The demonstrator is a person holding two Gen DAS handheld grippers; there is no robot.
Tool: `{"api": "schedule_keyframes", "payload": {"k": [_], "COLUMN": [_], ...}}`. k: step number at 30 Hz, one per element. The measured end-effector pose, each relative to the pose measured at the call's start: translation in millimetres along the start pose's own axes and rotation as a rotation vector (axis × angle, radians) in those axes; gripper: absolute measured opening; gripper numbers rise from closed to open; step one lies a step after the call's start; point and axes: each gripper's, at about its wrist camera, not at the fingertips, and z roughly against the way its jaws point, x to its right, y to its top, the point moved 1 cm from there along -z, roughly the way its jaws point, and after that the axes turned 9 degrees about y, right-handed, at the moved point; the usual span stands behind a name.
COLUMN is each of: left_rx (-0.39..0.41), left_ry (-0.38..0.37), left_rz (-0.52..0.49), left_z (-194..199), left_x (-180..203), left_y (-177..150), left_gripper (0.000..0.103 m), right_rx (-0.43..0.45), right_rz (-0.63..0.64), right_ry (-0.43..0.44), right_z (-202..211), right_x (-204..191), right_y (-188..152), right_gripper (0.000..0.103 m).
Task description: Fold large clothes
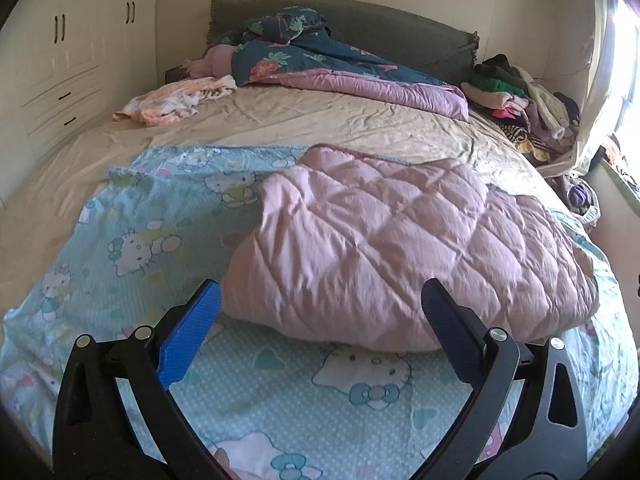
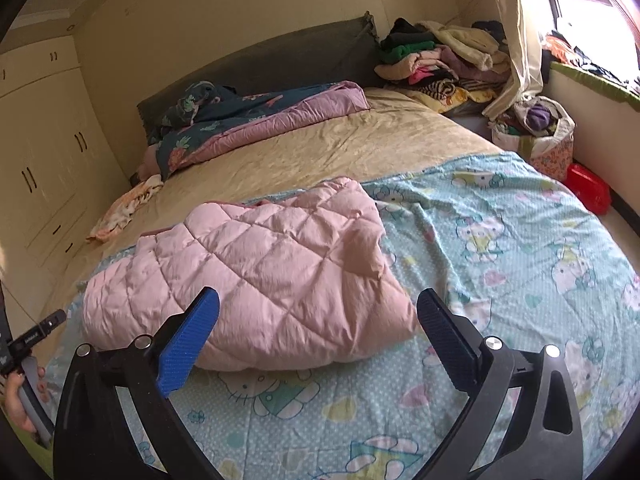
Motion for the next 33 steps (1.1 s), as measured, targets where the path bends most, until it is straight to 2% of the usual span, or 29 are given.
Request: {"api": "schedule_keyframes", "payload": {"k": [8, 14, 22, 29, 33], "left_rx": [-0.027, -0.063, -0.117, -0.21, -0.288], "left_ry": [0.006, 0.011, -0.002, -0.097, -0.199], "left_rz": [-0.001, -0.007, 0.008, 0.143, 0.331], "left_z": [-1.3, -12.9, -30.6, -52.1, -76.0], "left_x": [1.8, 7.3, 13.4, 5.5, -10.5], "left_y": [-17.2, -29.4, -37.7, -41.7, -46.8], "left_gripper": [0.093, 0.093, 0.093, 0.093, 0.093], "right_rx": [-0.026, -0.057, -0.097, -0.122, -0.136], "right_rz": [-0.048, -0.064, -0.122, -0.232, -0.245], "right_ry": [-0.019, -0.077, -0.093, -0.081, -0.086], "right_z": [-8.5, -22.3, -46.1, -67.0, -81.9], "right_x": [8.9, 14.9, 26.3, 40.0, 39.6], "right_y": [-18.4, -32.0, -42.4, -41.9, -39.8], "right_gripper": [0.099, 0.099, 0.099, 0.099, 0.099]}}
